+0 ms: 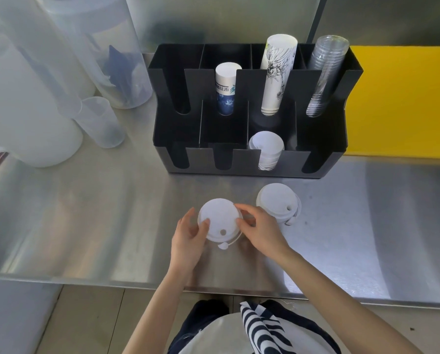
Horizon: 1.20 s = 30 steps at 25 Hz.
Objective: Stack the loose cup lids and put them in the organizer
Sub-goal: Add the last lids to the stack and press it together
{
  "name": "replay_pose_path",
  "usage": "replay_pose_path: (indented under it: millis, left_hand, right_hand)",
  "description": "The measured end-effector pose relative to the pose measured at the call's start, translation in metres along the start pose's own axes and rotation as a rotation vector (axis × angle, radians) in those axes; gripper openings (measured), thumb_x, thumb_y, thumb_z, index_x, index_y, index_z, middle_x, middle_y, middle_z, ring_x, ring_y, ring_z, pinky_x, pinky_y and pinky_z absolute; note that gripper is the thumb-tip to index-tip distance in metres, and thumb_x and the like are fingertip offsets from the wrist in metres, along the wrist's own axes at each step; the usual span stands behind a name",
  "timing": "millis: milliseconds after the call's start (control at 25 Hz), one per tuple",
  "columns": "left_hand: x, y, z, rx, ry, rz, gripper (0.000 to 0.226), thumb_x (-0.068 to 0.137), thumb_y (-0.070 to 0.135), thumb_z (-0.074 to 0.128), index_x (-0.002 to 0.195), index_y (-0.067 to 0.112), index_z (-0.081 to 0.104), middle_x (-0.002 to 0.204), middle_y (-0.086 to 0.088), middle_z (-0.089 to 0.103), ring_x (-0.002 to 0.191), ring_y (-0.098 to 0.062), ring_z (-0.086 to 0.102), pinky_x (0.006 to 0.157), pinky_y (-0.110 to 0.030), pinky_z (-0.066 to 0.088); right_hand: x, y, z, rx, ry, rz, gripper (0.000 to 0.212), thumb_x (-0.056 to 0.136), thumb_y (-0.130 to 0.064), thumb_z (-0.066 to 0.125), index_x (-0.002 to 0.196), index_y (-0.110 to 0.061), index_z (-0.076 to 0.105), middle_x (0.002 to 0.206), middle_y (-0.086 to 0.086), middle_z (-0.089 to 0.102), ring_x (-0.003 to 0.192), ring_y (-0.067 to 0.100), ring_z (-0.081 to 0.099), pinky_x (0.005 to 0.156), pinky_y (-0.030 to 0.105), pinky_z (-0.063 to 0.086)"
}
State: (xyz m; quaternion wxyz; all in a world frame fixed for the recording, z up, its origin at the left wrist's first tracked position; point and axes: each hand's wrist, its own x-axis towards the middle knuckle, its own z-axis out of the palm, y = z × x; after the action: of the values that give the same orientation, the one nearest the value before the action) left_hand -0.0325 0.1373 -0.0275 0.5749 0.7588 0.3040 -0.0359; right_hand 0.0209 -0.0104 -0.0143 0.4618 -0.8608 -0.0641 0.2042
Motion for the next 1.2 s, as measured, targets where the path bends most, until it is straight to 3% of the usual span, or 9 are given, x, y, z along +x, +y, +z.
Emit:
replay_pose_path:
  millis: [120,280,400,600,720,880,960,1080,1200]
  left_hand:
    - [0.004,0.003,0.004,-0.139,-0.021,-0.05,0.027,0.089,0.018,0.053,0.113,0.011,0.061,0.111,-0.01,0.067,0.095,-0.023,0.063,0.095,-0.039,0.05]
    - [0.003,0.011,0.019,-0.239,-0.08,-0.062,0.018,0.088,0.013,0.054,0.105,0.013,0.061,0.098,-0.007,0.066,0.093,-0.024,0.065,0.084,-0.03,0.054]
    - [0.004,0.019,0.032,-0.247,-0.11,-0.032,0.015,0.088,0.013,0.054,0.102,0.014,0.06,0.096,-0.003,0.064,0.091,-0.021,0.064,0.081,-0.027,0.055]
    - [0.009,0.035,0.054,-0.166,-0.162,0.01,0.009,0.088,0.015,0.056,0.092,0.023,0.056,0.09,0.007,0.061,0.079,-0.009,0.06,0.074,-0.027,0.054]
    - [0.013,0.042,0.068,-0.086,-0.194,0.009,0.014,0.087,0.016,0.056,0.087,0.03,0.057,0.094,0.003,0.062,0.083,-0.014,0.06,0.082,-0.034,0.055]
    - [0.018,0.046,0.083,0.03,-0.263,-0.002,0.017,0.087,0.018,0.055,0.101,0.024,0.062,0.088,0.012,0.063,0.083,-0.014,0.061,0.095,-0.045,0.051]
    - [0.02,0.048,0.088,0.085,-0.292,-0.002,0.023,0.088,0.018,0.054,0.11,0.019,0.062,0.085,0.016,0.061,0.082,-0.017,0.06,0.096,-0.046,0.05]
    - [0.02,0.052,0.092,0.132,-0.309,0.001,0.025,0.089,0.019,0.052,0.113,0.016,0.061,0.088,0.007,0.062,0.081,-0.021,0.059,0.097,-0.045,0.049]
    - [0.022,0.051,0.092,0.191,-0.333,-0.013,0.027,0.089,0.018,0.051,0.113,0.018,0.062,0.094,0.002,0.062,0.095,-0.027,0.062,0.099,-0.044,0.047]
  right_hand:
    - [0.002,0.002,-0.012,0.031,0.036,0.017,0.033,0.087,-0.013,0.053,0.119,-0.021,0.057,0.118,0.01,0.06,0.091,0.013,0.057,0.085,0.021,0.039]
    - [0.004,0.008,-0.028,0.068,0.075,0.055,0.03,0.088,-0.013,0.053,0.117,-0.021,0.059,0.118,0.006,0.059,0.089,0.011,0.053,0.08,0.018,0.038]
    - [0.006,0.015,-0.042,0.093,0.131,0.079,0.029,0.087,-0.013,0.056,0.115,-0.017,0.059,0.106,0.0,0.06,0.085,0.01,0.054,0.063,0.0,0.04]
    - [0.014,0.023,-0.069,0.114,0.209,0.099,0.024,0.085,-0.013,0.058,0.109,-0.014,0.062,0.097,-0.005,0.059,0.078,0.006,0.054,0.064,0.01,0.044]
    - [0.021,0.028,-0.084,0.091,0.252,0.093,0.022,0.085,-0.012,0.058,0.107,-0.014,0.064,0.093,-0.007,0.059,0.073,0.003,0.054,0.053,0.003,0.045]
    - [0.033,0.037,-0.097,0.042,0.284,0.107,0.022,0.085,-0.012,0.059,0.106,-0.015,0.066,0.095,-0.01,0.058,0.071,-0.001,0.052,0.064,0.002,0.036]
    - [0.038,0.042,-0.101,0.034,0.285,0.118,0.022,0.085,-0.011,0.058,0.106,-0.014,0.066,0.095,-0.01,0.057,0.07,-0.004,0.051,0.064,0.001,0.035]
    - [0.043,0.046,-0.102,0.008,0.277,0.116,0.022,0.086,-0.011,0.057,0.106,-0.014,0.066,0.094,-0.01,0.058,0.07,-0.004,0.052,0.062,-0.001,0.037]
    - [0.045,0.049,-0.1,0.017,0.273,0.127,0.022,0.085,-0.009,0.057,0.105,-0.012,0.067,0.094,-0.008,0.059,0.081,0.004,0.053,0.061,-0.009,0.037]
